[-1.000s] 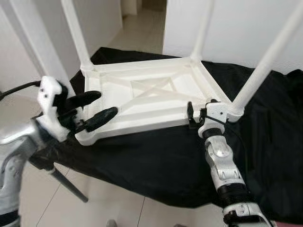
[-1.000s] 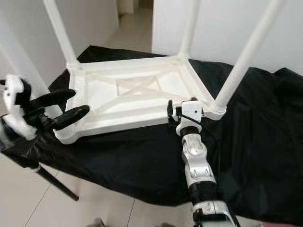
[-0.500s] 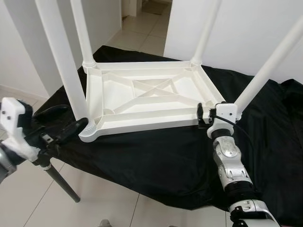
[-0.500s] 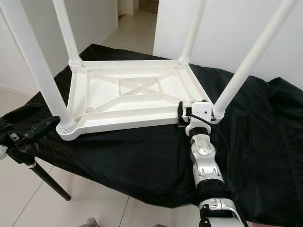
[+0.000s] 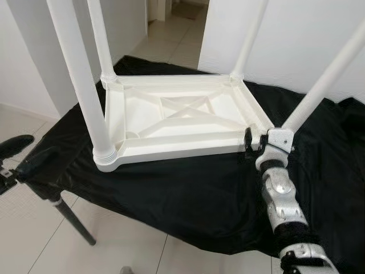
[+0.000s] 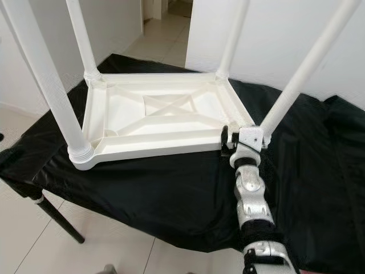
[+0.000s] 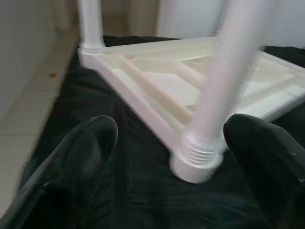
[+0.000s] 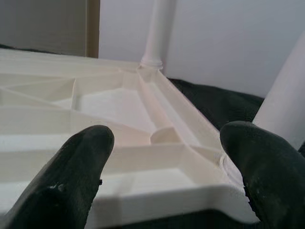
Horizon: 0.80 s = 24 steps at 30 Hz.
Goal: Building children table
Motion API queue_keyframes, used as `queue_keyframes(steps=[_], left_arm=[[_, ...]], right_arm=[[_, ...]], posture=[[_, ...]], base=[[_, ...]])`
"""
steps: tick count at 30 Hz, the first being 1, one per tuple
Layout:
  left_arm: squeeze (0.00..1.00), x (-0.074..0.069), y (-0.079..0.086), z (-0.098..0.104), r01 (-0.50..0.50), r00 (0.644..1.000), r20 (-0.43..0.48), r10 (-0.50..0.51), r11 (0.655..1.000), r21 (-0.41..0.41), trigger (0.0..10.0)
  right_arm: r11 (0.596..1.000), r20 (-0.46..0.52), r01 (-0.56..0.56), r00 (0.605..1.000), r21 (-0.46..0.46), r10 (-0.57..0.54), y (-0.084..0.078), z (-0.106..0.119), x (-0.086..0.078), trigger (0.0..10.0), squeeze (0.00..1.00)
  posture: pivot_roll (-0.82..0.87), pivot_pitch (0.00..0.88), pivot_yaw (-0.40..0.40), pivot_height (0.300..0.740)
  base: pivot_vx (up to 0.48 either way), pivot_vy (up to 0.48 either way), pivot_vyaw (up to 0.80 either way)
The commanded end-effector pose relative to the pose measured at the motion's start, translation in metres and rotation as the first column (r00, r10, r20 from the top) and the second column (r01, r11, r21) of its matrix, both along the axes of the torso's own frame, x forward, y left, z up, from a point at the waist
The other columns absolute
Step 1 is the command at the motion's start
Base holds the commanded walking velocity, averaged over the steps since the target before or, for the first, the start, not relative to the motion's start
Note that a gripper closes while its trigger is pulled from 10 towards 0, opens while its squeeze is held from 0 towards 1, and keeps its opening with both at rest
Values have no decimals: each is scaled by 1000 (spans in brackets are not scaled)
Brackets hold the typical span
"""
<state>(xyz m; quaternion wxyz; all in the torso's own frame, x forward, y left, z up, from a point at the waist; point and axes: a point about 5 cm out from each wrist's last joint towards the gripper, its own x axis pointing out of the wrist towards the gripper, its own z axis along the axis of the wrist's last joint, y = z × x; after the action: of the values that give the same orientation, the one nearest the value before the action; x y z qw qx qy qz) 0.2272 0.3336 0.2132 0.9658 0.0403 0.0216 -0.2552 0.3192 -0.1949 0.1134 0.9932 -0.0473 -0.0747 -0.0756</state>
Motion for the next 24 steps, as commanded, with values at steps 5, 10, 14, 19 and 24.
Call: queue_keyframes(steps=[5,10,14,19,24], left_arm=[[0,39,16,-12,-171,985,2,171,983,69,10000],[0,61,12,-14,-210,978,12,210,974,82,10000],[0,83,2,-12,-220,975,44,217,974,59,10000],[0,97,-5,-8,-233,971,73,229,971,55,10000],[0,129,-29,-6,-272,960,76,269,962,33,10000]], right_arm=[[997,-99,74,993,26,-71,5,-24,-9,10000,0],[993,-128,112,986,36,-106,10,-28,-8,10000,0],[990,-144,132,982,44,-125,15,-28,-7,10000,0],[987,-165,154,976,42,-145,15,-29,-6,10000,0],[979,-190,200,963,38,-189,11,-28,-3,10000,0]], posture=[[133,0,-79,740],[119,0,-79,740],[98,0,-81,740],[89,0,-81,740],[61,0,-85,740]], base=[[0,0,0],[0,0,0],[0,0,0],[0,0,0],[0,0,0]])
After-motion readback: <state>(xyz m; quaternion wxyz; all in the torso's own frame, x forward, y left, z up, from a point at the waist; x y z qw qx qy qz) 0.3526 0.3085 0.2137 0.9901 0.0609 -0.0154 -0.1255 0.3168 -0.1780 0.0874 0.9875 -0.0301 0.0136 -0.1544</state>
